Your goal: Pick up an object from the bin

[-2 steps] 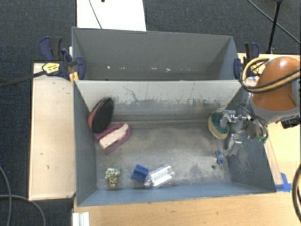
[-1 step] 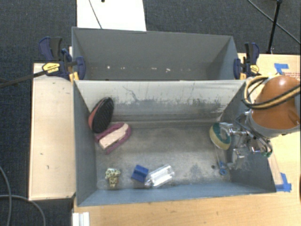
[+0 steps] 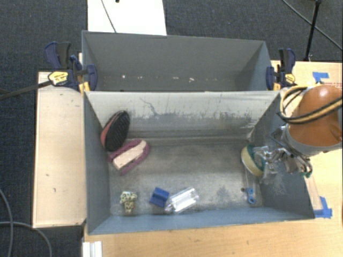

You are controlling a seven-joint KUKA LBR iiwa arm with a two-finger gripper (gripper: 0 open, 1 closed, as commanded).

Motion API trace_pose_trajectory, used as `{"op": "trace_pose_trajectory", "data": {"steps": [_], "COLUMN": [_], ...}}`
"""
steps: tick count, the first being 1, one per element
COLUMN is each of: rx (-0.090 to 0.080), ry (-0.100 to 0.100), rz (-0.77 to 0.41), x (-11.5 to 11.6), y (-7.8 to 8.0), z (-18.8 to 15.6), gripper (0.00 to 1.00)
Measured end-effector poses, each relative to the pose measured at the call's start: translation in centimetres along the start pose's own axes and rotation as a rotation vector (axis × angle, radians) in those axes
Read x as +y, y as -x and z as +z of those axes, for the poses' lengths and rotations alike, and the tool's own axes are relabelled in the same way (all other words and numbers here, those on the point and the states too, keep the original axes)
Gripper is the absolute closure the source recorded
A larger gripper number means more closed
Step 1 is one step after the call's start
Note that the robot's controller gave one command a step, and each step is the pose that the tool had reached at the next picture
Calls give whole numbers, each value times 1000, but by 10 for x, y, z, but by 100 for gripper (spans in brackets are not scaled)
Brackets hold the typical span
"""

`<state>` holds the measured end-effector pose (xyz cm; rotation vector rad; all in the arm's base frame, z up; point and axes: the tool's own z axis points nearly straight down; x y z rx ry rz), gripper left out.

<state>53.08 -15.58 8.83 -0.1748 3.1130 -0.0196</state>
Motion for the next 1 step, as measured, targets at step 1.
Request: {"op": "trace_pose_trajectory", "data": {"steps": [1], "rx": [12], "ry": [10], "rz": [-9], "x": [12], "y": [21], "z": [-137], "gripper": [100]}}
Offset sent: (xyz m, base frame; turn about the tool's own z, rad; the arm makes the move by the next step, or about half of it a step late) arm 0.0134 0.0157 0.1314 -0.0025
